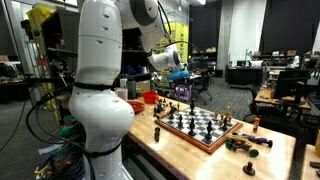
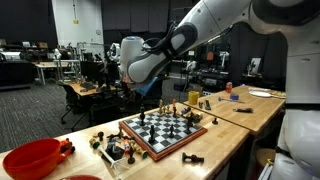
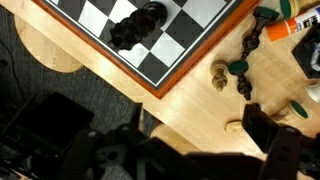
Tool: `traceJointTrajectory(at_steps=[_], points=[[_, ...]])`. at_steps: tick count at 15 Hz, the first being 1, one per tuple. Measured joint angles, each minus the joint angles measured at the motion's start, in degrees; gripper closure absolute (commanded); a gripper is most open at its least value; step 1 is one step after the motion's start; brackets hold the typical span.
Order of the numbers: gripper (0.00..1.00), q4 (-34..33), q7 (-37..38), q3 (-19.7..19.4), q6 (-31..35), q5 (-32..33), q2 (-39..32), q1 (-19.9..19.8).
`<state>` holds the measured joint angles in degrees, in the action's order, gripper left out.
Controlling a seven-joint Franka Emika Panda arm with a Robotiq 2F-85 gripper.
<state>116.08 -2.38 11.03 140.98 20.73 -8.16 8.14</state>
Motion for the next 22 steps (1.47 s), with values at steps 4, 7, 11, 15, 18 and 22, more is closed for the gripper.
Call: traceJointTrajectory(at_steps=[4,7,11,15,18,22], points=[[0.0,0.0,-0.1,0.0,0.2,-0.1,-0.8,0.3],[0.0,-0.1,-0.4,0.0,0.2,-0.3,-2.0,1.0],[0.0,-0.9,-1.4,0.1,0.2,-1.6,-3.9,1.8],[0.0,-2.9,-1.9,0.1,0.2,-2.0,-6.5,2.2],[0.0,-4.9,-2.1,-0.1,-0.3,-2.6,-8.8,2.2],[0.0,-8.0,-2.8,-0.4,-2.1,-4.2,-12.1,2.2]])
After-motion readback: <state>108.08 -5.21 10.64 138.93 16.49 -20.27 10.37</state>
